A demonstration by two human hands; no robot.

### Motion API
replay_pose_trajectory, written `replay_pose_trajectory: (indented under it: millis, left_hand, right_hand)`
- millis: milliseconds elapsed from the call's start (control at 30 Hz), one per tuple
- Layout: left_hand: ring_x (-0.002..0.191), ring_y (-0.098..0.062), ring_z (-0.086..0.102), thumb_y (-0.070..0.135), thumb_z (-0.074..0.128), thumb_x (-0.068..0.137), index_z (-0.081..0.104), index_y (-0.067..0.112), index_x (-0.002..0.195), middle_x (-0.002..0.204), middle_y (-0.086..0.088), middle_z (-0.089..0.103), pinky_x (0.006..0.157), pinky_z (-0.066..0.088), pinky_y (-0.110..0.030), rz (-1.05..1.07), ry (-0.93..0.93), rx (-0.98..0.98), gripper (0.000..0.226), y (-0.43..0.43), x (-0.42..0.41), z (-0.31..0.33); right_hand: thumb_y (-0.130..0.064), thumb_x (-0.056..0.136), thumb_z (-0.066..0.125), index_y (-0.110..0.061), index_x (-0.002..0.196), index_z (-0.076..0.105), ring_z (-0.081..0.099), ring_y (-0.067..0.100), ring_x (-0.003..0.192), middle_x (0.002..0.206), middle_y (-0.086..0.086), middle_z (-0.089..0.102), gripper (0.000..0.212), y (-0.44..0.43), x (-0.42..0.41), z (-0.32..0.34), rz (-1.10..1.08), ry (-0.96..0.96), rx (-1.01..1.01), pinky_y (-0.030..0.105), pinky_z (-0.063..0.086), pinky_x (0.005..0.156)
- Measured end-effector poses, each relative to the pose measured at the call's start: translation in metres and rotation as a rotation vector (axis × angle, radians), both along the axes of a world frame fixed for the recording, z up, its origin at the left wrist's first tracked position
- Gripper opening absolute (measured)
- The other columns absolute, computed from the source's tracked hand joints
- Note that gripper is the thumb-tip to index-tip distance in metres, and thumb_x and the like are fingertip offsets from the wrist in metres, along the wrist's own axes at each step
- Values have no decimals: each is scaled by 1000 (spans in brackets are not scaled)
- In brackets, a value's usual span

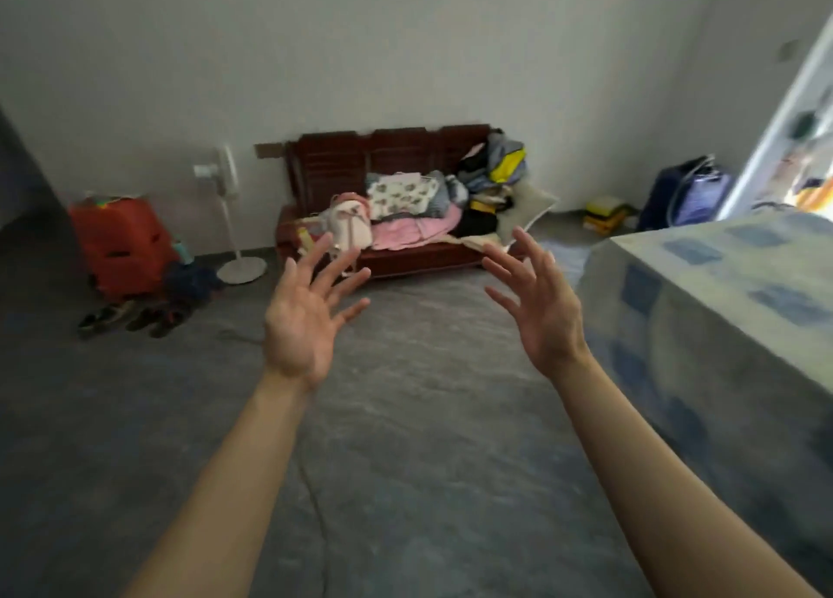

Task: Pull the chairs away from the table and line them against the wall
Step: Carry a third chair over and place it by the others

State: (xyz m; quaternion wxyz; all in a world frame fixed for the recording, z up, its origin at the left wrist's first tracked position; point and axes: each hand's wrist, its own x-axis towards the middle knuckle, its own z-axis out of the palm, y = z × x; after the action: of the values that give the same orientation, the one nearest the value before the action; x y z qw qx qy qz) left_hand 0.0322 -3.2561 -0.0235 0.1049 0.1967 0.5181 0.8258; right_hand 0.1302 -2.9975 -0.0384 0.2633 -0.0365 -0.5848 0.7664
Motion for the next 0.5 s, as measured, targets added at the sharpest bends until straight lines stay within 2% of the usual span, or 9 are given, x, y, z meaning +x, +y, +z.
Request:
replay_pose_trajectory:
  millis: [100, 267, 500]
  left_hand:
    - [131, -32, 60, 53, 24, 103, 47, 25, 152, 146, -7, 61, 101, 44, -49, -142, -35, 16, 61, 81, 16, 11]
    - [128, -31, 63, 55, 26, 103, 54, 31, 144, 143, -5, 64, 102, 45, -52, -409, -57, 26, 55, 212, 52, 14]
    - [129, -33, 62, 58, 26, 104, 50, 29, 150, 144, -5, 63, 106, 42, -58, -881, -114, 22, 59, 387, 133, -9]
  right_hand:
    - [-50, 104, 32, -29, 154, 43, 55, 23, 137, 144, 5, 63, 55, 72, 65, 8, -205, 30, -58, 55, 34, 116]
    - [-61, 102, 35, -35, 149, 51, 57, 24, 135, 146, 2, 62, 55, 147, 167, 15, -546, 28, -81, 55, 39, 111]
    - [-52, 104, 37, -28, 152, 44, 59, 29, 133, 143, 13, 63, 54, 208, 316, 9, -961, 79, -163, 56, 43, 110]
